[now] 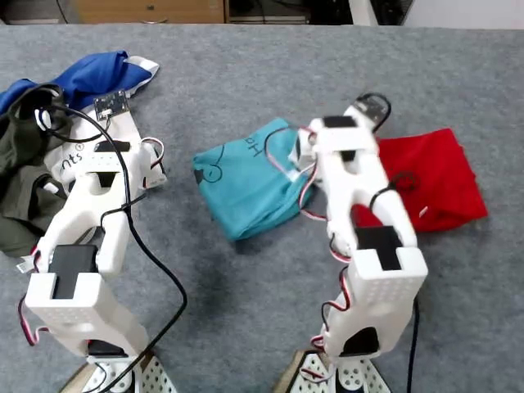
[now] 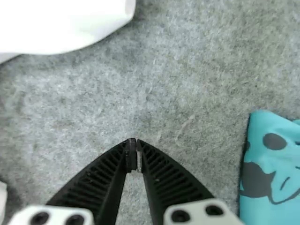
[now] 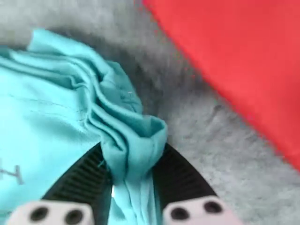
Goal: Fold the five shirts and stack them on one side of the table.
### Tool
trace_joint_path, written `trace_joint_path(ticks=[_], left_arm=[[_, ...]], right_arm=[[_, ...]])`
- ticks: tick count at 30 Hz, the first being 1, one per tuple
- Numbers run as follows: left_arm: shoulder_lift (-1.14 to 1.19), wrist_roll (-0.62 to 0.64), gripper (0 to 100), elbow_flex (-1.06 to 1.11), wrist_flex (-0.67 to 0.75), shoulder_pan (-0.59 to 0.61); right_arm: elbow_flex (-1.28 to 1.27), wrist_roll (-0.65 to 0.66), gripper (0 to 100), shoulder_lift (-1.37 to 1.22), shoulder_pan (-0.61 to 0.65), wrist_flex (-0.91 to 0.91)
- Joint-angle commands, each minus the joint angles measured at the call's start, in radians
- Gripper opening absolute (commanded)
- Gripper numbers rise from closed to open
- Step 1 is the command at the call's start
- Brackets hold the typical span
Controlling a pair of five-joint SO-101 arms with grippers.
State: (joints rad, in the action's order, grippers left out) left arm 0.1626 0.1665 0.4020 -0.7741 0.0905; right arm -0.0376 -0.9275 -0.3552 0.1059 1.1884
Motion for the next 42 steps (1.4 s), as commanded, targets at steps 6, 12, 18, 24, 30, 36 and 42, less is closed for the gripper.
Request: trace_joint_path(ticks=[6, 12, 18, 24, 30, 36, 42], left_arm=[[-0.005, -0.002, 2, -0.043, 0.011, 0.003], [-0.005, -0.002, 2, -0.043, 0.011, 0.003], [-0.005, -0.003, 2, -0.043, 0.011, 0.003], [-0.005, -0.003, 2, -0.043, 0.011, 0.003], [-0.005, -0.003, 2, -0.043, 0.011, 0.003], [-0.005, -0.003, 2, -0.043, 0.011, 0.003], [-0.005, -0.003, 2, -0.043, 0.011, 0.003]], right_arm=[[0.38, 0.132, 0.4, 0.005, -0.237, 0.209], [0.499, 0.222, 0.4, 0.005, -0.403, 0.288], [0.516, 0.298, 0.4, 0.002, -0.567, 0.304], [0.49, 0.351, 0.4, -0.001, -0.68, 0.302], [0.441, 0.376, 0.4, -0.001, -0.717, 0.302], [0.418, 0.44, 0.6, -0.002, -0.708, 0.296], [0.417, 0.502, 20.4, -0.001, -0.699, 0.304]])
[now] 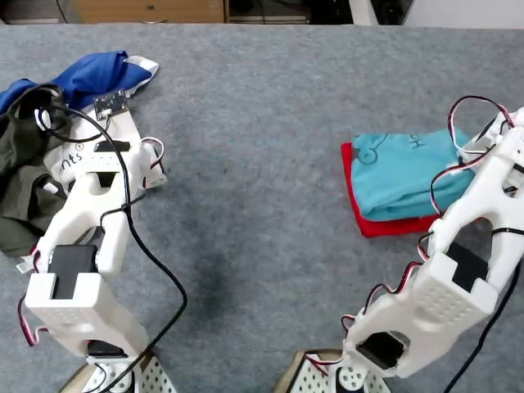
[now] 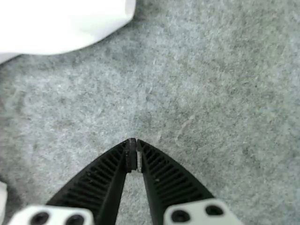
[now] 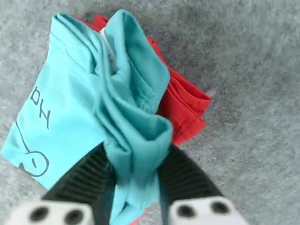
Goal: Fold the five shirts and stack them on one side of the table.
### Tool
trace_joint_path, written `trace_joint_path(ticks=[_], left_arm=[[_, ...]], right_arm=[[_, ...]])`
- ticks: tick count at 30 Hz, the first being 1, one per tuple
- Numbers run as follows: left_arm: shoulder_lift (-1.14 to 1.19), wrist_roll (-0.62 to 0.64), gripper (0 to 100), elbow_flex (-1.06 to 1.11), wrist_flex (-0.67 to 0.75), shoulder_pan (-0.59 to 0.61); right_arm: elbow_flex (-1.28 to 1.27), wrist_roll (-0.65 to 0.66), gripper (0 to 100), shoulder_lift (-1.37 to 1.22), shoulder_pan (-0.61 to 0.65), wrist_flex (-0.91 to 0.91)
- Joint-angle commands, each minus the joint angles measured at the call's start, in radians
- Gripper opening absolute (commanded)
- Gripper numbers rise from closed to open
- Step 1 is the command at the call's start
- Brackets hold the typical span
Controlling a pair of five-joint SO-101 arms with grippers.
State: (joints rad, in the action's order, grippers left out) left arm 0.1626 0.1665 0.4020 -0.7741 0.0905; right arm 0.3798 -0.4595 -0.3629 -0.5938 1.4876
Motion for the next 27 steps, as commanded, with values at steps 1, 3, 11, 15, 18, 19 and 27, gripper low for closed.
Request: trace_joint_path(ticks=[1, 3, 11, 15, 18, 19, 27], left_arm=[[-0.005, -0.003, 2, -0.043, 0.011, 0.003], [-0.005, -0.003, 2, -0.043, 0.009, 0.003], [-0.013, 0.0, 2, -0.044, 0.009, 0.008], [-0.048, -0.005, 2, -0.11, -0.08, 0.026], [-0.068, -0.038, 2, -0.218, -0.19, 0.1], [-0.065, -0.06, 2, -0.245, -0.199, 0.133], [0.24, -0.097, 2, -0.31, 0.187, 0.295]], right_arm=[[-0.001, 0.052, 25.4, 0.012, 0.001, 0.006], [0.012, 0.084, 33.4, 0.015, 0.002, 0.031], [0.225, 0.087, 27.7, 0.085, 0.002, 0.224], [0.318, 0.095, 9.7, 0.125, 0.024, 0.279], [0.321, 0.097, 1.2, 0.14, 0.035, 0.293], [0.317, 0.097, 3.5, 0.142, 0.033, 0.295], [0.226, 0.087, 5.1, 0.194, 0.077, 0.293]])
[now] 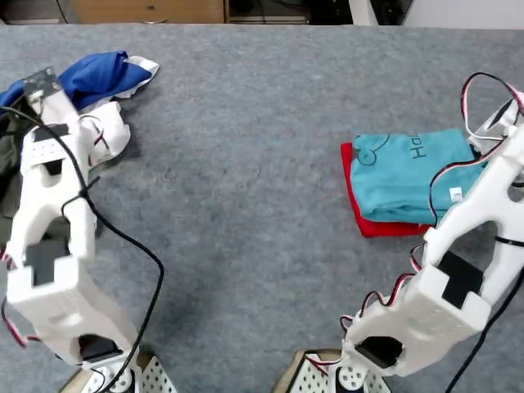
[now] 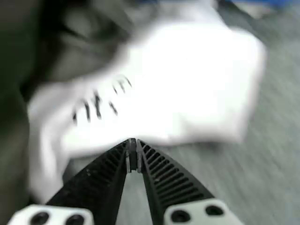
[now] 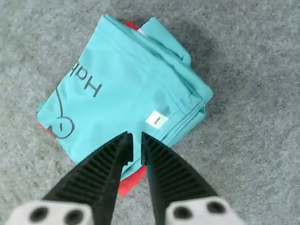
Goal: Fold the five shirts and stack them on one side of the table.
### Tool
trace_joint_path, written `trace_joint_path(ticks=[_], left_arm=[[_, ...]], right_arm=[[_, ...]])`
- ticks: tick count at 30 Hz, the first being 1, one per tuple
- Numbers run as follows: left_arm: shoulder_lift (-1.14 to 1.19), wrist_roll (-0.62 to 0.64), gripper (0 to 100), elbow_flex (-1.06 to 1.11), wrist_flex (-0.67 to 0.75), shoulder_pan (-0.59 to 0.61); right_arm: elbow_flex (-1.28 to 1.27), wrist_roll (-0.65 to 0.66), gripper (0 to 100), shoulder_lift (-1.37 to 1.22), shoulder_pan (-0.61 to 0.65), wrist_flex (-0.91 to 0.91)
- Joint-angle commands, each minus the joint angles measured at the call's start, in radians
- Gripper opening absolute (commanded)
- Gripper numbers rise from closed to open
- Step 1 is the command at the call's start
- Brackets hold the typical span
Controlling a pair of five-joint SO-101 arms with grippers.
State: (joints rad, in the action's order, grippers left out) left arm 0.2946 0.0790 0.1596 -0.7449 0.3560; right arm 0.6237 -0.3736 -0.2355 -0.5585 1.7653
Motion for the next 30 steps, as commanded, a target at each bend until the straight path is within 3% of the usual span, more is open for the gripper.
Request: trace_joint_path(ticks=[1, 7, 13, 18, 22, 30], left_arm=[[0.156, -0.009, 2, -0.107, 0.175, 0.044], [0.354, -0.014, 2, -0.468, -0.02, 0.201], [0.568, -0.014, 2, -0.836, -0.112, 0.42], [0.736, -0.04, 2, -1.14, -0.224, 0.523], [0.822, -0.064, 2, -1.353, -0.416, 0.525], [0.851, -0.063, 2, -1.835, -0.864, 0.385]], right_arm=[[-0.033, 0.002, 5.1, 0.073, 0.051, 0.015], [-0.081, 0.002, 5.1, 0.102, 0.074, 0.015], [-0.081, 0.008, 5.1, 0.117, 0.067, 0.015], [-0.081, 0.002, 5.1, 0.111, 0.081, 0.015], [-0.081, 0.002, 5.1, 0.111, 0.096, 0.015], [-0.081, 0.003, 5.1, 0.111, 0.162, 0.015]])
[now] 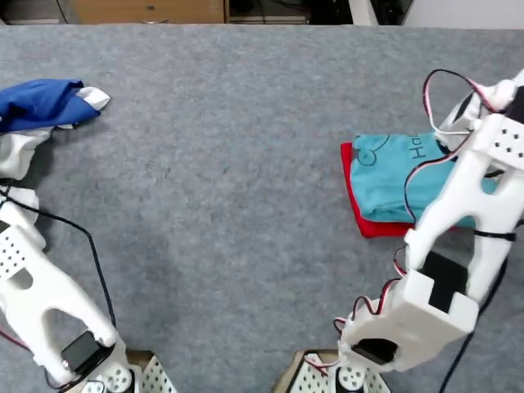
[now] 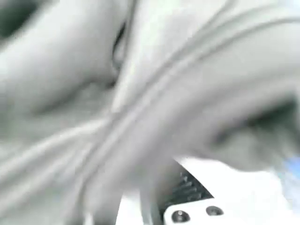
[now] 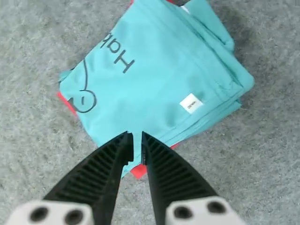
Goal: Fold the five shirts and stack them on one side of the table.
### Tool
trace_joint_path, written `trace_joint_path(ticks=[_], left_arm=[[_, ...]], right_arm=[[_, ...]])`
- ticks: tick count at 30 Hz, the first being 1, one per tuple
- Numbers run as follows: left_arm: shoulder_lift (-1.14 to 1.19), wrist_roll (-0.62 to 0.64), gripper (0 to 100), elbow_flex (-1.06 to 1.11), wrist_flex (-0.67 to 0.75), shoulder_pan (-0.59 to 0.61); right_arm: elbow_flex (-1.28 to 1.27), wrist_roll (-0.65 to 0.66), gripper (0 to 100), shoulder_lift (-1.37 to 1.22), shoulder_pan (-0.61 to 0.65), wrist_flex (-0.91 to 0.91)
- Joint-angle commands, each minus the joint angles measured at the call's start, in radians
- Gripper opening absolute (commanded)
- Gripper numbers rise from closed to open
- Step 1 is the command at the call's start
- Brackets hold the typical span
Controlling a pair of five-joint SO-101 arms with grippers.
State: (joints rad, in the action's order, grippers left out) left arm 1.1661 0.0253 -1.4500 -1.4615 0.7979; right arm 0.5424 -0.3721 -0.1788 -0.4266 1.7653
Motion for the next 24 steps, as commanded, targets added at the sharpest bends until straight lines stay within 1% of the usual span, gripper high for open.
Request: trace_joint_path(ticks=[1, 3, 6, 14, 17, 22, 24], left_arm=[[-0.022, -0.011, 2, -0.238, -0.178, -0.069], [-0.065, -0.011, 2, -0.218, -0.196, -0.083], [-0.14, -0.011, 2, -0.218, -0.247, -0.048], [-0.239, -0.011, 2, -0.222, -0.216, 0.137], [-0.229, -0.009, 2, -0.213, -0.189, 0.184], [-0.111, -0.006, 3, -0.146, -0.074, 0.198], [-0.058, -0.005, 8, -0.144, -0.058, 0.196]], right_arm=[[0.001, 0.002, 5.1, 0.056, 0.036, 0.015], [0.001, 0.002, 5.1, 0.059, 0.036, 0.015], [0.001, 0.005, 5.1, 0.059, 0.031, 0.015], [-0.065, 0.0, 5.1, 0.059, 0.038, 0.012], [-0.097, 0.0, 5.1, 0.054, 0.038, 0.011], [-0.113, 0.0, 5.1, 0.059, 0.038, 0.011], [-0.111, 0.0, 5.1, 0.061, 0.038, 0.011]])
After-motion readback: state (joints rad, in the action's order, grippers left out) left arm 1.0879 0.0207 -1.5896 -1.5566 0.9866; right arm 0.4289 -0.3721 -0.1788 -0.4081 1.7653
